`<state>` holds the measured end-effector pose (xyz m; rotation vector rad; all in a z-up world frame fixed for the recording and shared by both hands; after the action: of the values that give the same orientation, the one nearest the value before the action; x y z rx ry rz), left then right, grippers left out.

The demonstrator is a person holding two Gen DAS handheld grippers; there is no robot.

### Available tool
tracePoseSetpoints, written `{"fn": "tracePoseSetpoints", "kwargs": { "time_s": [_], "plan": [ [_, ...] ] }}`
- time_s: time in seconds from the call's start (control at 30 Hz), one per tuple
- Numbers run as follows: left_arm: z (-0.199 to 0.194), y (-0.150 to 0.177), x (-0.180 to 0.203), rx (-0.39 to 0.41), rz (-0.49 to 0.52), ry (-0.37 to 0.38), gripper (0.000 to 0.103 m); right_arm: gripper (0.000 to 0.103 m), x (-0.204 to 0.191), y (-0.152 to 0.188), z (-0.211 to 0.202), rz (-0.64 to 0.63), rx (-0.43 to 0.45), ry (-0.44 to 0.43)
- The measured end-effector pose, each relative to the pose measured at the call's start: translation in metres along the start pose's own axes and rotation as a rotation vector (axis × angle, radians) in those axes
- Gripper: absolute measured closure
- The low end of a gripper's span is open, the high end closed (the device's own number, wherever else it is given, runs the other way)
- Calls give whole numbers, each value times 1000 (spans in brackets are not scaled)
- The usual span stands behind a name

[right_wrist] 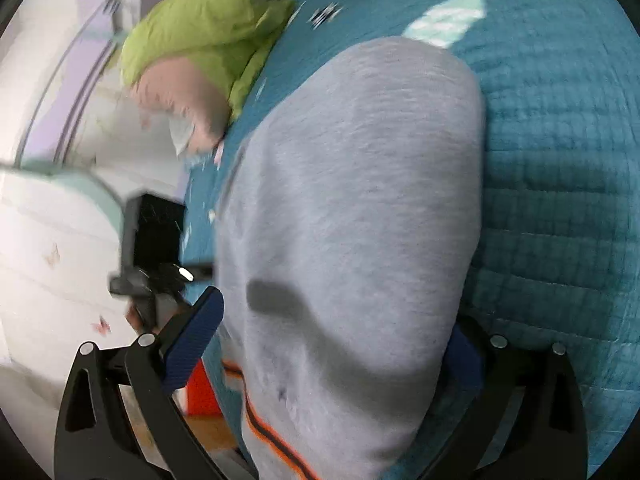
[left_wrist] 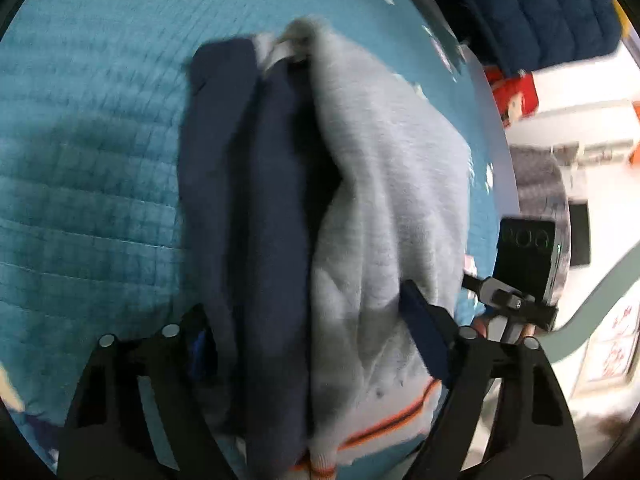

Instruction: Fold large clothes

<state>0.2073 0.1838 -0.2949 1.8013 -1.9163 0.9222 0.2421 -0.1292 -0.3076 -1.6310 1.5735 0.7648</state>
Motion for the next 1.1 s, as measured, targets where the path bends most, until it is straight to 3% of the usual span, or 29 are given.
{"fn": "tracePoseSetpoints", "kwargs": {
  "time_s": [0.03, 0.1, 0.13, 0.17, 0.23, 0.33, 0.53, 0.7, 0.97, 1.1],
  "plan": [
    [-3, 0, 0, 19, -9, 2, 23, 9, -4, 0, 3, -3, 18, 36],
    [-11, 2, 3, 32, -27, -32, 44, 17, -12, 3, 4, -13, 47, 99],
    [-15, 3, 6, 46, -28, -40, 51, 43, -15, 5, 3, -21, 65, 143],
    [-19, 5, 10, 72, -26, -48, 61, 51, -15, 6, -1, -14, 77, 161],
    [-24, 4, 18, 95, -22, -51, 65, 65, -16, 7, -11, 1, 84, 131],
    [-31, 3, 33, 108, 16, -93, 68, 66, -33, 12, -13, -43, 104, 185],
    [-73, 5, 54, 169, 90, -140, 68, 67, -76, 19, -28, -89, 130, 154],
    [-141, -1, 62, 219, 142, -183, 68, 67, -140, 15, -19, -162, 148, 124],
    [-259, -42, 31, 192, 184, -314, 68, 67, -252, -16, 60, -187, 132, 89],
    [-297, -53, -5, 121, 165, -400, 67, 63, -274, -24, 101, -169, 77, 97]
  ]
}}
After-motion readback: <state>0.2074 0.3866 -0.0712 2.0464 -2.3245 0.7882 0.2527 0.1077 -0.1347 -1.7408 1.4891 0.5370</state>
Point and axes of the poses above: each gripper's, at about its wrist camera, not at the fingertips, and z roughly the way its jaws point, x to its right, y to its underside, the point moved 1 cm from there along z, roughly the way its jaws point, and after that the axes turned 11 degrees about z, right-handed, at the moved point
